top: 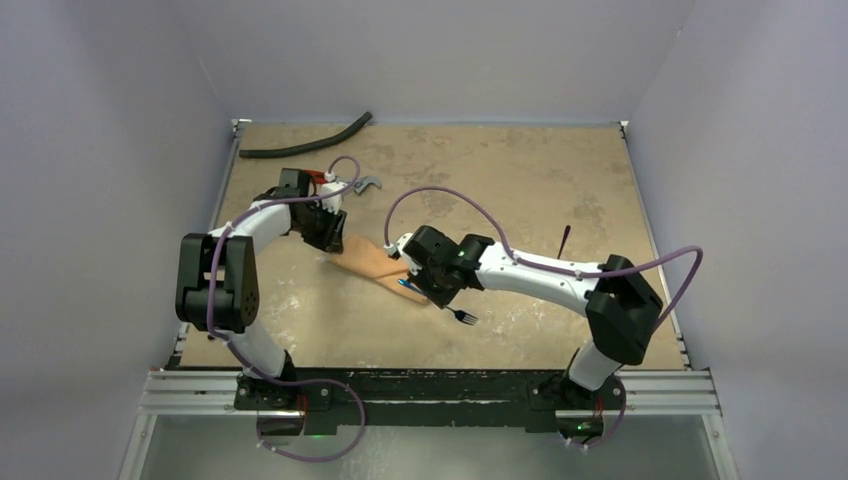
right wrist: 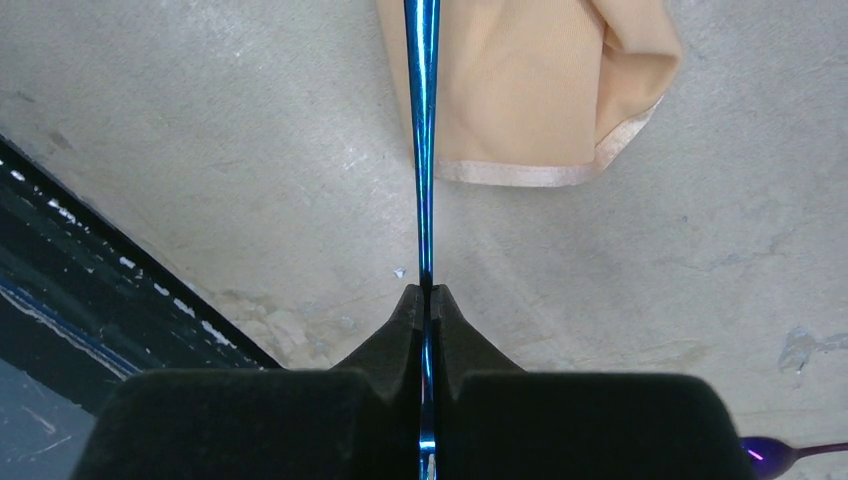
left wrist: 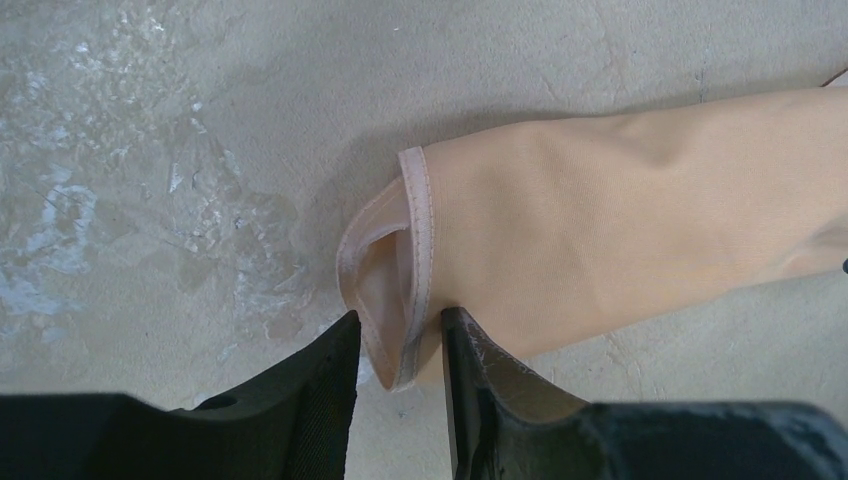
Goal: Fold the napkin into a case and place the utensils inside
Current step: Insert the fork into the folded napkin.
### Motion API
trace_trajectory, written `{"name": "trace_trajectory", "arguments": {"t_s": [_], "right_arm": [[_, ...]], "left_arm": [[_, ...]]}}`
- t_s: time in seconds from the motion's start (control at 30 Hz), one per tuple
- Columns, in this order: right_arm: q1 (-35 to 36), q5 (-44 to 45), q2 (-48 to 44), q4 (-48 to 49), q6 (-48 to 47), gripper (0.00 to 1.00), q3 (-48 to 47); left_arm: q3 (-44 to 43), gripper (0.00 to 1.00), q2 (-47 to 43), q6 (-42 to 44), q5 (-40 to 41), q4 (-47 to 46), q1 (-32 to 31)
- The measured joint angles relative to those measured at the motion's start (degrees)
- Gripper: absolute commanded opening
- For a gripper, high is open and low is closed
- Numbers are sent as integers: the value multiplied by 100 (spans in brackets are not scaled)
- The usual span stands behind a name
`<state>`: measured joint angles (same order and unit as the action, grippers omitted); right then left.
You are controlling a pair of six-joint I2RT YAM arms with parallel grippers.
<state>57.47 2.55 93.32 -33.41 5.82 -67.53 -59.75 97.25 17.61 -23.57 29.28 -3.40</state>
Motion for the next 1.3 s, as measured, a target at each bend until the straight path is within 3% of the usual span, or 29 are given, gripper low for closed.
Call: {"name": "trace_trajectory", "arguments": {"t_s": [0.7,1.3], "right_arm": [[0,437,944,66,-417,0,-833],[0,339,1650,756,-1403,0,-1239]], "left_arm": [[223,33,4,299,157,-98,-50],[227,32,4,450,247,-87,-50]]}}
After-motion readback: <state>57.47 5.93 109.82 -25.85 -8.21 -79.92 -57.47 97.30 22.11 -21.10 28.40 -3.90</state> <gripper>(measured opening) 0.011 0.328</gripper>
